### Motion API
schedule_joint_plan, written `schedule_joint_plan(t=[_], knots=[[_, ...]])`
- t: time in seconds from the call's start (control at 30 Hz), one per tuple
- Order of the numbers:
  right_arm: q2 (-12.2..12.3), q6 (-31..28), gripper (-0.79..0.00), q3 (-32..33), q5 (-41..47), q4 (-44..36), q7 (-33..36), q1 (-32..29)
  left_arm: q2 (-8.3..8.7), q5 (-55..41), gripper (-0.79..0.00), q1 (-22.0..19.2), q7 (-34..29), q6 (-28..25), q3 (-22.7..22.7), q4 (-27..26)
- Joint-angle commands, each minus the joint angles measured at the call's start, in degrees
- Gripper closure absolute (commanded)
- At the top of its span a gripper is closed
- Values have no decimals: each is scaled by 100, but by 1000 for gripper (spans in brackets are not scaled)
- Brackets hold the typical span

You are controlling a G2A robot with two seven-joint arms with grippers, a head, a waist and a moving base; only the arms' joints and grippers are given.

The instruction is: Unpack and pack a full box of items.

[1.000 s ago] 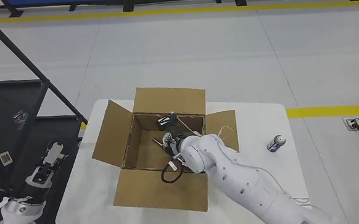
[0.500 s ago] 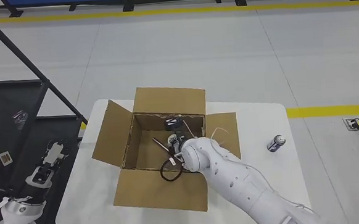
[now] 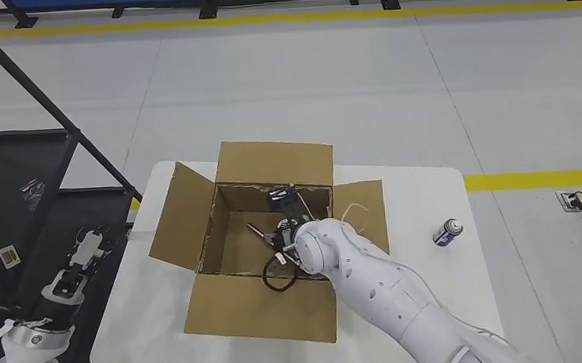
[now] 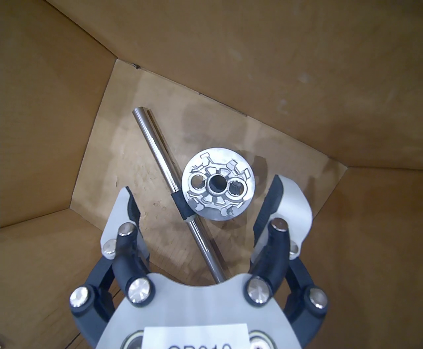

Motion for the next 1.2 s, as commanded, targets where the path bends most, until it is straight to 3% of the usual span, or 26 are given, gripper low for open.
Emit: schedule_joint_plan(t=[0.0,0.13,0.3,0.43,0.6,0.73,0.87,1.17], knots=[[41,-75,-785,29,-169,-252,59,-47,0,0,-785,0,0,0,0,0],[271,-141,-785,308,-652,-1356,275,-370,0,0,-785,0,0,0,0,0],[755,-269,-785,1144,-1542,-3537,1006,-1329,0,0,-785,0,0,0,0,0],[1151,-1301,-785,2219,-1847,-5492,1826,-2430,0,0,-785,0,0,0,0,0],[1416,-1796,-785,3597,-2092,-6817,1797,-3417,0,0,-785,0,0,0,0,0],[1533,-1731,-785,4634,-2166,-6988,1708,-3827,0,0,-785,0,0,0,0,0],[1614,-1604,-785,5285,-2430,-6530,1696,-3952,0,0,-785,0,0,0,0,0],[1719,-1311,-785,5687,-2878,-4517,1768,-3474,0,0,-785,0,0,0,0,0]])
